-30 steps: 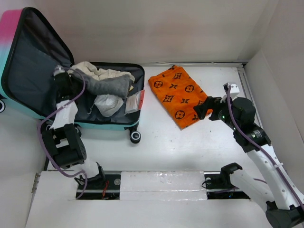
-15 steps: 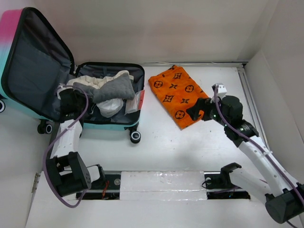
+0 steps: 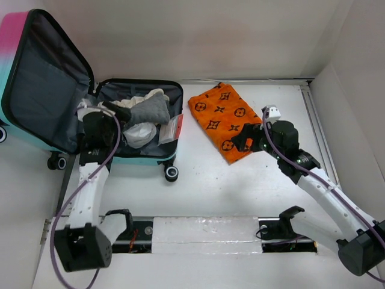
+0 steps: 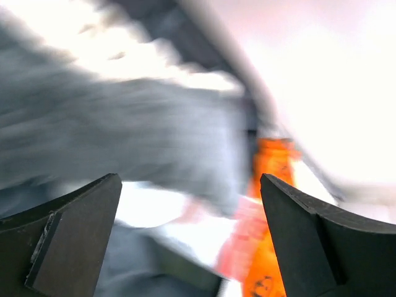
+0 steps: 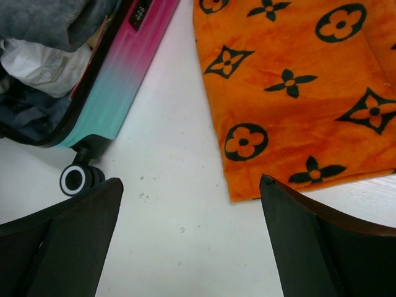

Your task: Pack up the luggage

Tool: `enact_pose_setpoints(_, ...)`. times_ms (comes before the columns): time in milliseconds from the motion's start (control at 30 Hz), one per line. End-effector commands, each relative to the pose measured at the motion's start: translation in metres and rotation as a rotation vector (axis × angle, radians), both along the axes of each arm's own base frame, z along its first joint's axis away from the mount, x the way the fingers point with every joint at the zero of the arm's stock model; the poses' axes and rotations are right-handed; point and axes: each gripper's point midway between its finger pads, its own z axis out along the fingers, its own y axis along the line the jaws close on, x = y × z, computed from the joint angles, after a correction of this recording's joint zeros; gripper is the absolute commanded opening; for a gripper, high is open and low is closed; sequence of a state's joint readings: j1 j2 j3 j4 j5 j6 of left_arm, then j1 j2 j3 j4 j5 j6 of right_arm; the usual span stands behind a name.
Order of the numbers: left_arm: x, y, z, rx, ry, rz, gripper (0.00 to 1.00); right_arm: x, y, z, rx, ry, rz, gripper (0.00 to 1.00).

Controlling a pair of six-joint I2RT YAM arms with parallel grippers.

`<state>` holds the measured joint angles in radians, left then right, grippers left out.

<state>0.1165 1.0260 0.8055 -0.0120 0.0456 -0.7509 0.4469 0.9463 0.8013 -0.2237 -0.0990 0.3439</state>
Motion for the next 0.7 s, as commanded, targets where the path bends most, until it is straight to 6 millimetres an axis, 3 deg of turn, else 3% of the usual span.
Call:
enact_pose_setpoints(0,0.005,-0.046,0.099,0.118,-0.254,-0.104,0.91,0.010,-0.005,0.017,0.012,-0.071,-0.053,0.97)
enact_pose_setpoints(33,0.007,-0.064,0.101,0.114,-0.257,-0.147,0.90,0.012,-0.008,0.017,0.004,-0.075,-0.078,0.94)
enact_pose_setpoints(67,0.009,-0.084,0.106,0.126,-0.263,-0.191,0.90,0.012,-0.011,0.021,0.007,-0.089,-0.090,0.74)
enact_pose_setpoints(100,0.004,-0.135,0.094,0.135,-0.237,-0.308,0.88,0.011,-0.013,0.024,0.009,-0.098,-0.099,0.63)
enact_pose_setpoints(167,0.003,-0.165,0.082,0.218,-0.209,-0.287,0.88,0.010,-0.019,0.023,-0.004,-0.094,-0.126,0.42)
enact_pose_setpoints(200,-0.001,-0.185,0.080,0.236,-0.205,-0.294,0.88,0.009,-0.026,0.025,-0.006,-0.099,-0.147,0.21)
enact_pose_setpoints(233,-0.009,-0.221,0.059,0.307,-0.164,-0.319,0.88,0.007,-0.029,0.025,-0.012,-0.096,-0.157,0.19)
enact_pose_setpoints(300,-0.009,-0.258,0.049,0.286,-0.141,-0.368,0.88,0.006,-0.040,0.022,-0.034,-0.079,-0.200,0.22)
enact_pose_setpoints(333,-0.001,-0.277,0.016,0.296,-0.073,-0.414,0.87,0.005,-0.047,0.024,-0.036,-0.083,-0.221,0.26)
enact_pose_setpoints(367,0.000,-0.292,-0.001,0.279,-0.036,-0.467,0.85,0.004,-0.054,0.023,-0.044,-0.076,-0.244,0.32)
enact_pose_setpoints(433,0.009,-0.312,-0.018,0.248,-0.004,-0.475,0.82,-0.003,-0.062,0.032,-0.030,-0.101,-0.260,0.50)
enact_pose_setpoints(467,0.015,-0.322,-0.049,0.263,0.057,-0.482,0.80,-0.005,-0.063,0.032,-0.035,-0.110,-0.257,0.52)
enact_pose_setpoints(500,0.019,-0.324,-0.060,0.266,0.081,-0.464,0.78,-0.007,-0.068,0.029,-0.038,-0.106,-0.271,0.52)
enact_pose_setpoints(533,0.025,-0.333,-0.058,0.250,0.078,-0.470,0.78,-0.009,-0.071,0.030,-0.036,-0.105,-0.274,0.54)
enact_pose_setpoints(567,0.027,-0.339,-0.077,0.252,0.113,-0.477,0.78,-0.011,-0.070,0.032,-0.029,-0.111,-0.265,0.56)
enact_pose_setpoints(667,0.037,-0.352,-0.087,0.225,0.124,-0.473,0.78,-0.015,-0.068,0.026,-0.034,-0.104,-0.240,0.59)
